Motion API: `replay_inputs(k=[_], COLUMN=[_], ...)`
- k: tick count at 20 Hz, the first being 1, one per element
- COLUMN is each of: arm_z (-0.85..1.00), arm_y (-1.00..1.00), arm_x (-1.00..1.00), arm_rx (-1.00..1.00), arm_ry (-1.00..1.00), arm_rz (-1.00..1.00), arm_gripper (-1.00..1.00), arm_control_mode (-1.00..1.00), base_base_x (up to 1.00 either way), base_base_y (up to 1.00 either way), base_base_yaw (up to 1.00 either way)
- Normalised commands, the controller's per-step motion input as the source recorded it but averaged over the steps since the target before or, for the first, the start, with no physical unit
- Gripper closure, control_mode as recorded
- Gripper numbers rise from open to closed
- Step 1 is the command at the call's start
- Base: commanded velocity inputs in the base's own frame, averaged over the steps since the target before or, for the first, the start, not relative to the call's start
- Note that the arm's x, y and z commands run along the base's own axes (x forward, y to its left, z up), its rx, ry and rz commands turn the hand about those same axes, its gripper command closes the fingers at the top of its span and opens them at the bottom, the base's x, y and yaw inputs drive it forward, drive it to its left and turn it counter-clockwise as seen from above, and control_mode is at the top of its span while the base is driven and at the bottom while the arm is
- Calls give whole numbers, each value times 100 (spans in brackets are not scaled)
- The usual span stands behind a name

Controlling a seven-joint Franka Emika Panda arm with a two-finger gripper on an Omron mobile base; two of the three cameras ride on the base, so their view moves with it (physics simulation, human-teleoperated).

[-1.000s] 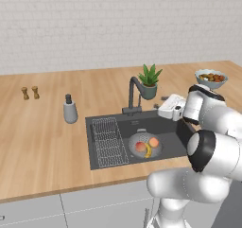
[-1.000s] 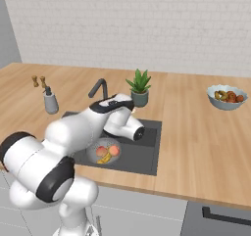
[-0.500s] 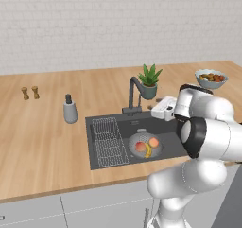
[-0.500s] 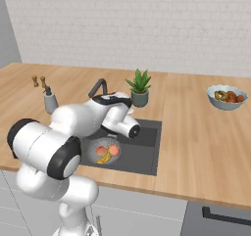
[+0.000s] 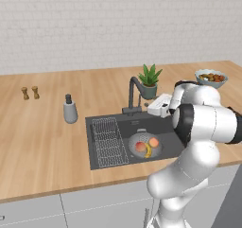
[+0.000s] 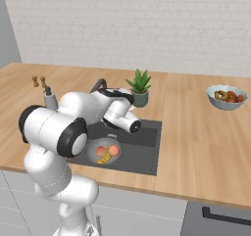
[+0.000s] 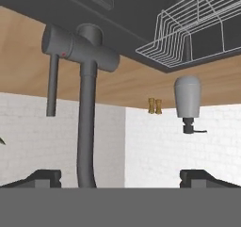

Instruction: Put the colander in the sink, put the peach, banana, peach in the colander, and turn on the sink faucet and pour water over the colander.

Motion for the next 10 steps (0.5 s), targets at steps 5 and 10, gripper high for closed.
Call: replay_inputs(k=[5, 10], arm_z=[-9, -20], arm_y=[0, 0], arm_x=[28, 32], arm_rx=[0, -2], arm_ry=[0, 0], arm_rz=[-1, 0], arm_gripper=[-100, -100], arm_control_mode=[-100, -100], base_base_x=[0, 0], base_base_y=[0, 0], base_base_yaw=[0, 0])
